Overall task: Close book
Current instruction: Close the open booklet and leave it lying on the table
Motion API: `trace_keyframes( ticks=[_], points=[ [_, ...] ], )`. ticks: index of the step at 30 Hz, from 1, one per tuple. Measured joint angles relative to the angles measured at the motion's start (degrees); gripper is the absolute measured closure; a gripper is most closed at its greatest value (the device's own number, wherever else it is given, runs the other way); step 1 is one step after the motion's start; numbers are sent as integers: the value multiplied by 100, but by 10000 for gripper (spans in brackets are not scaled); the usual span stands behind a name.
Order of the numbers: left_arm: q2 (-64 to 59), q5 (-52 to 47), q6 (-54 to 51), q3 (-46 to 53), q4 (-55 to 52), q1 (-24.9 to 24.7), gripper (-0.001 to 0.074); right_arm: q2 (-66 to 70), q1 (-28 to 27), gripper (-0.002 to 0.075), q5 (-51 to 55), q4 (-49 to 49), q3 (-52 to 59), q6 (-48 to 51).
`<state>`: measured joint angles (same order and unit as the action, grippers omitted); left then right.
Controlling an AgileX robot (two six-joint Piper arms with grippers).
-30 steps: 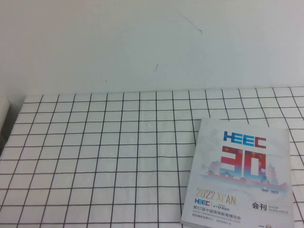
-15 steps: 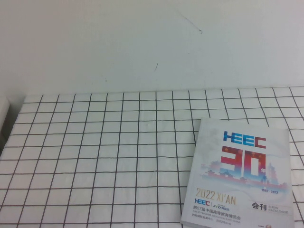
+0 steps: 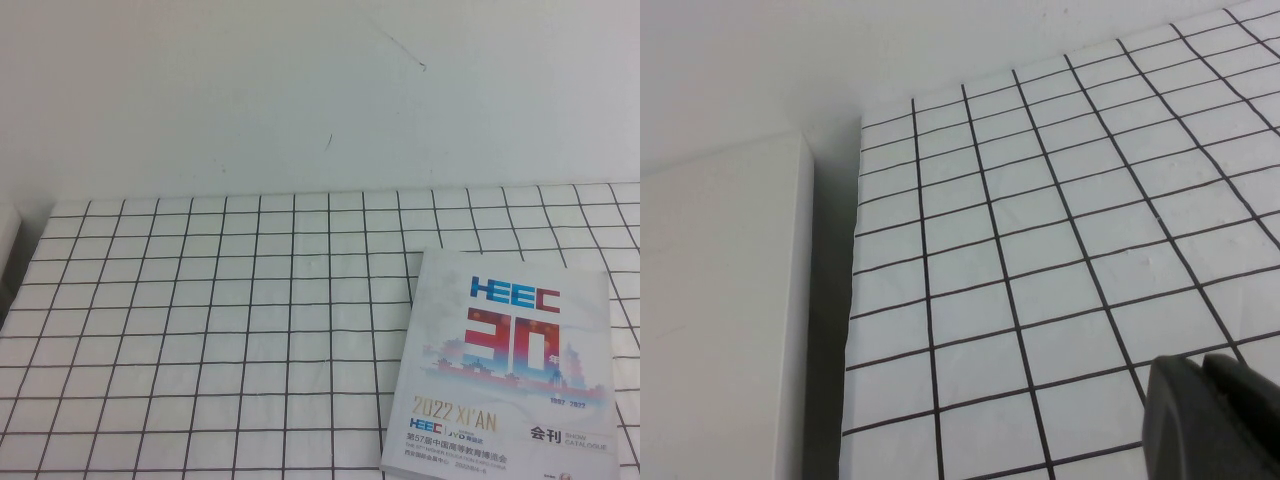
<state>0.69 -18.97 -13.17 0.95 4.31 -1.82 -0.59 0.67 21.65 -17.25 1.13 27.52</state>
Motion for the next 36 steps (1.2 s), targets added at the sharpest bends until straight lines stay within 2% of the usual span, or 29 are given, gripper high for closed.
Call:
trace_keyframes(
  ticks=[7, 13, 32, 36],
  points=[
    [0, 0, 0, 0, 0, 0, 738, 0, 55, 729, 49, 74, -2, -491],
    [0, 0, 0, 0, 0, 0, 738, 0, 231, 729, 49, 107, -2, -573],
    [0, 0, 0, -10, 0, 0, 738, 0, 231, 729, 49, 142, -2, -730],
    [0, 0, 0, -10, 0, 0, 738, 0, 231, 729, 49, 413, -12, -1011]
  ],
)
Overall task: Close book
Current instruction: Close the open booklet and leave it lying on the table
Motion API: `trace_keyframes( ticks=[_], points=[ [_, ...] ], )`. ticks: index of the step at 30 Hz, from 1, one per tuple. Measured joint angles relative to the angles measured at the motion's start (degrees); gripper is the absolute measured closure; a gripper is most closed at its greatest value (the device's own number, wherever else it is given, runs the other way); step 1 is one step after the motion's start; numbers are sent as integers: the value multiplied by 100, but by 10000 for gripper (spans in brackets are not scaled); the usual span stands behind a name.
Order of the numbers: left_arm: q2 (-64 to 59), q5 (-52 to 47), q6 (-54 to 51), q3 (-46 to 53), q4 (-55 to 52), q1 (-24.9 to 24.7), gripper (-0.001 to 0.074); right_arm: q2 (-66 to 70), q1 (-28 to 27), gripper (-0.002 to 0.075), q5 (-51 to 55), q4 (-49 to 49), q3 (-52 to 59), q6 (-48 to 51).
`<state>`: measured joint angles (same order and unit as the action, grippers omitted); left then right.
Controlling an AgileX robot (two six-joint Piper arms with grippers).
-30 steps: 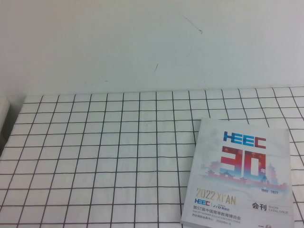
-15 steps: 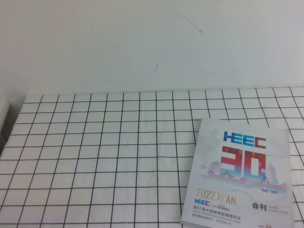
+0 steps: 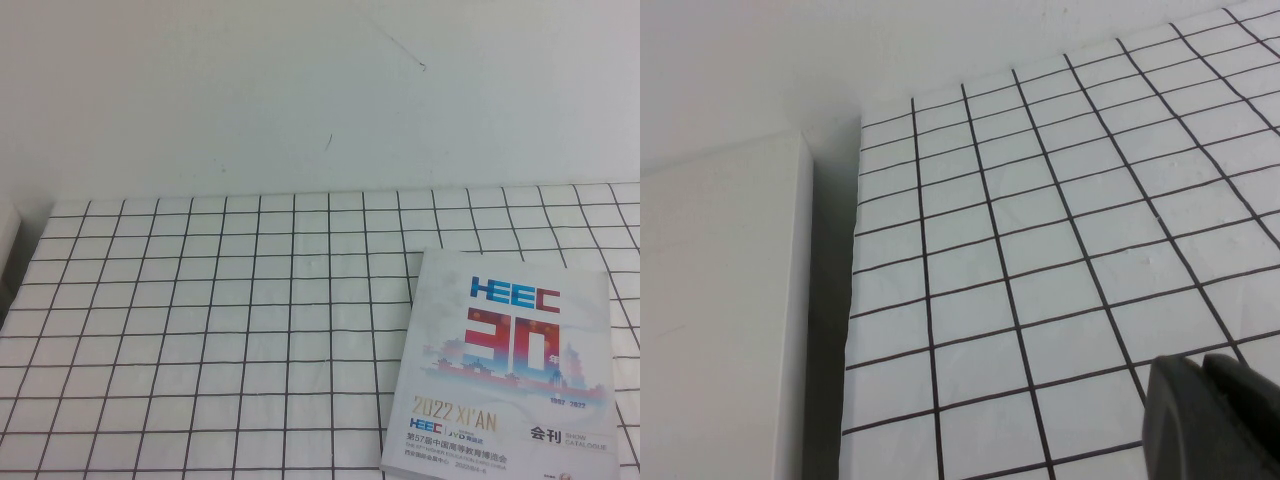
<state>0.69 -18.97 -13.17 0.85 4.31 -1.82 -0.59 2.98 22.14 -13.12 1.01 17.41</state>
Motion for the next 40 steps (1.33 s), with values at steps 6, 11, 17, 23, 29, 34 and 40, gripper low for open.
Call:
trace_keyframes(
  ticks=[6, 11, 17, 23, 29, 34, 40],
  points=[
    [0, 0, 0, 0, 0, 0, 738, 0, 0, 729, -33, 749, 0, -795],
    [0, 0, 0, 0, 0, 0, 738, 0, 0, 727, -36, 871, 0, -904],
    [0, 0, 0, 0, 0, 0, 738, 0, 0, 727, -36, 871, 0, -928],
    [0, 0, 0, 0, 0, 0, 738, 0, 12, 727, -45, 871, 0, -928],
    [0, 0, 0, 0, 0, 0, 738, 0, 12, 728, -45, 871, 0, -928],
    [0, 0, 0, 0, 0, 0, 738, 0, 12, 728, -45, 871, 0, -928],
    [0, 0, 0, 0, 0, 0, 738, 0, 12, 728, -45, 872, 0, -928]
  ],
)
